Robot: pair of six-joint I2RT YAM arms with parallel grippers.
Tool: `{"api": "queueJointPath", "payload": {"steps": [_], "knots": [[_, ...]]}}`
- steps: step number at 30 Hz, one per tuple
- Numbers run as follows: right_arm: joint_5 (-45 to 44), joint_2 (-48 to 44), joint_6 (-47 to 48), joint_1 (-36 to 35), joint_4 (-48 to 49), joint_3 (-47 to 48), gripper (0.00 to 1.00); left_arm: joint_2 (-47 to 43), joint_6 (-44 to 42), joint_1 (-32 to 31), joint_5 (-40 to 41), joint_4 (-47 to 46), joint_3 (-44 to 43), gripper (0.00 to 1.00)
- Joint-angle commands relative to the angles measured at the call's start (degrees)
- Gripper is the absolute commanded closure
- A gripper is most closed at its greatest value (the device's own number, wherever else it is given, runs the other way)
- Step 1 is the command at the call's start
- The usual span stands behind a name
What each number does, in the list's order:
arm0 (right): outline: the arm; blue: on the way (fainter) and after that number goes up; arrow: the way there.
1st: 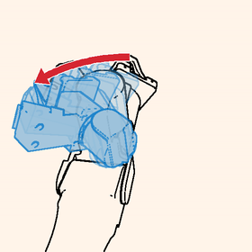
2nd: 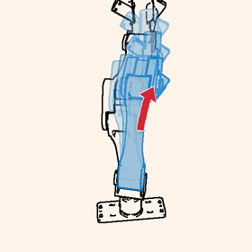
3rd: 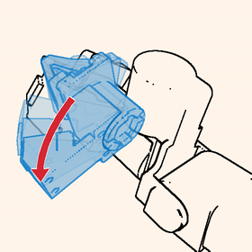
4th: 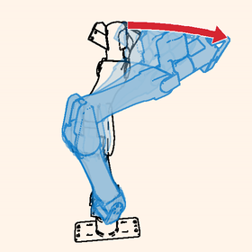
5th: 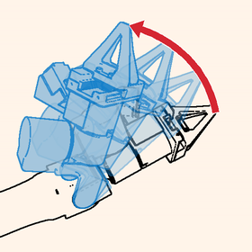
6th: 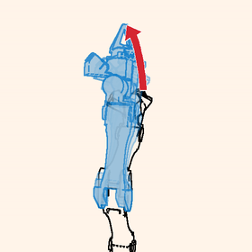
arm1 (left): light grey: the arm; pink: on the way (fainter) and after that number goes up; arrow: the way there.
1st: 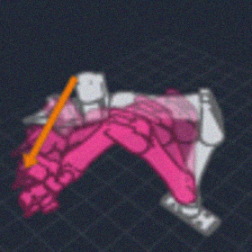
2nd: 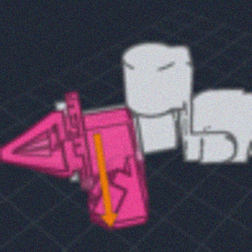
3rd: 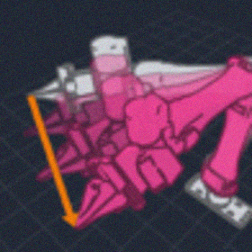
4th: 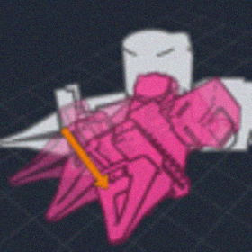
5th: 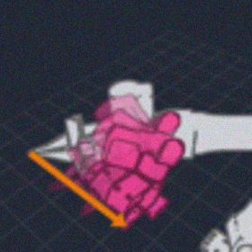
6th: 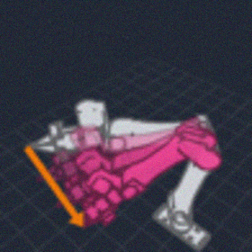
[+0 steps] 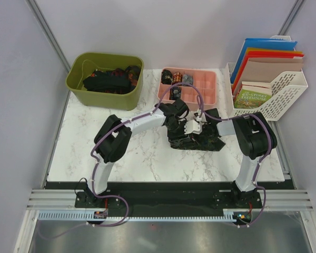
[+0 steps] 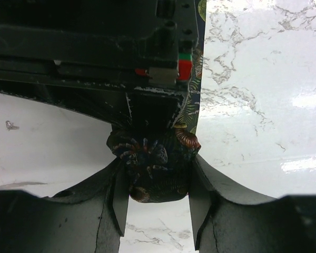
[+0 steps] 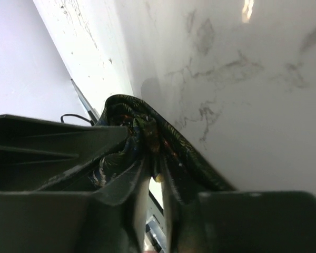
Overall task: Roll the ties
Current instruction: Roll the tie at the center of the board.
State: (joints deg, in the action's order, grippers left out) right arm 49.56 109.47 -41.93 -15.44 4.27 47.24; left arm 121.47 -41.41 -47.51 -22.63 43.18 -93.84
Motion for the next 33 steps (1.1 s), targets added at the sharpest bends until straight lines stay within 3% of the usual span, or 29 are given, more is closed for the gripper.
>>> {"api": "queueJointPath", "payload": {"steps": [1, 12, 20, 23, 30, 33], "knots": [[-0.26, 0.75, 4.75, 2.16, -4.17, -0.05, 0.7, 8.51, -1.74, -2.85, 2.24, 2.87, 2.61, 0.7], [2.73, -7.78, 7.31, 5.24, -10.25, 0.4, 0.59, 9.22, -4.29, -2.68, 2.68, 4.81, 2.26, 0.71], [3.96, -9.97, 6.87, 7.18, -9.02, -1.8, 0.59, 9.14, -4.91, -2.77, 2.59, 5.43, 2.35, 0.72], [5.02, -11.55, 3.72, 7.79, -5.61, -3.91, 0.59, 9.14, -5.09, -2.68, 2.42, 5.69, 2.44, 0.72], [4.41, -12.71, -8.06, 7.36, 14.77, -11.82, 0.54, 9.05, -5.96, -2.68, 2.07, 5.86, 2.35, 0.71], [2.74, -11.39, -8.34, 6.57, 16.28, -12.96, 0.55, 9.05, -6.14, -2.77, 1.8, 6.04, 2.44, 0.71]]}}
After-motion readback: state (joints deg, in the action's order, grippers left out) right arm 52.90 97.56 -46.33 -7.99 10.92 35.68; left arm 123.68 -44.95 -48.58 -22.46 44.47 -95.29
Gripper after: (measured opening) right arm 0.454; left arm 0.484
